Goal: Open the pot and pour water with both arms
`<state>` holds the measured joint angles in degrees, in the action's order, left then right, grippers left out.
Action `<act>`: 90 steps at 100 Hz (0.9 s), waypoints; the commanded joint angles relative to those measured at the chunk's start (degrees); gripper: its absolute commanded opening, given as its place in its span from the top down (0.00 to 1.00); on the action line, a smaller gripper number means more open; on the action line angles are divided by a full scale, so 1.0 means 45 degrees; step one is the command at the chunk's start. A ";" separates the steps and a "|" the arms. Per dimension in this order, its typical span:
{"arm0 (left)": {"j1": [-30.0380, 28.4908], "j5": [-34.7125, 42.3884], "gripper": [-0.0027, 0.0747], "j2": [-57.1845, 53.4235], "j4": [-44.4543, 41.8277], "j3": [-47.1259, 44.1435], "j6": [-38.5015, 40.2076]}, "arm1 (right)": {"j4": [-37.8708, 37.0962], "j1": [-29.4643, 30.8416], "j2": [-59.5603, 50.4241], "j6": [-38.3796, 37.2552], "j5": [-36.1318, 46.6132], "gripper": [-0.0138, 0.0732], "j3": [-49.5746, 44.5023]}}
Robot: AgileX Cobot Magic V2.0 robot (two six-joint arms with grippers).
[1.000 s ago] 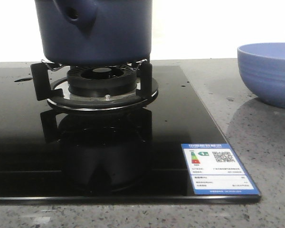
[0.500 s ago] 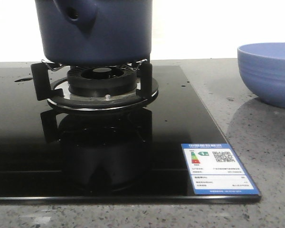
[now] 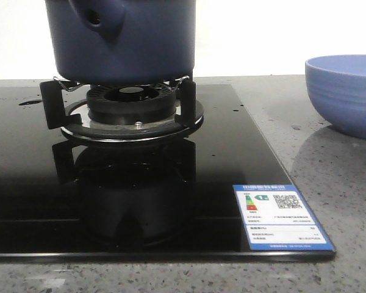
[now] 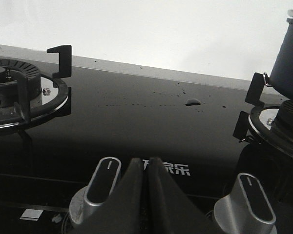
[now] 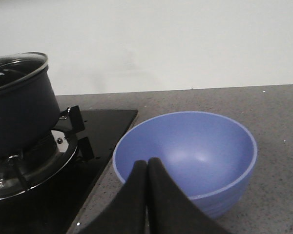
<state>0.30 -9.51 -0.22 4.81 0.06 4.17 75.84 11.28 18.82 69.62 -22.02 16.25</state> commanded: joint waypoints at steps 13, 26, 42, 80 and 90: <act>0.0088 0.0938 0.99 -0.0359 0.0036 -0.0428 0.0052 | -0.1353 0.0052 0.0224 -0.0973 0.0746 0.91 0.0768; 0.0088 0.0938 0.99 -0.0359 0.0036 -0.0428 0.0052 | -0.7499 0.0052 0.0522 -0.7696 0.1652 0.91 0.1225; 0.0088 0.0938 0.99 -0.0359 0.0036 -0.0428 0.0052 | -1.5485 0.0052 0.0586 -1.5645 0.2968 0.91 0.1132; 0.0088 0.0938 0.99 -0.0359 0.0036 -0.0428 0.0052 | -1.7948 -0.2456 -0.1481 -1.6311 0.4894 0.91 -0.1854; 0.0088 0.0938 0.99 -0.0359 0.0036 -0.0428 0.0052 | -1.7958 -0.2692 -0.2204 -1.6311 0.5174 0.91 -0.2851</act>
<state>0.30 -9.51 -0.22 4.81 0.06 4.17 -4.00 -0.12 10.54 -3.60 -4.62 4.73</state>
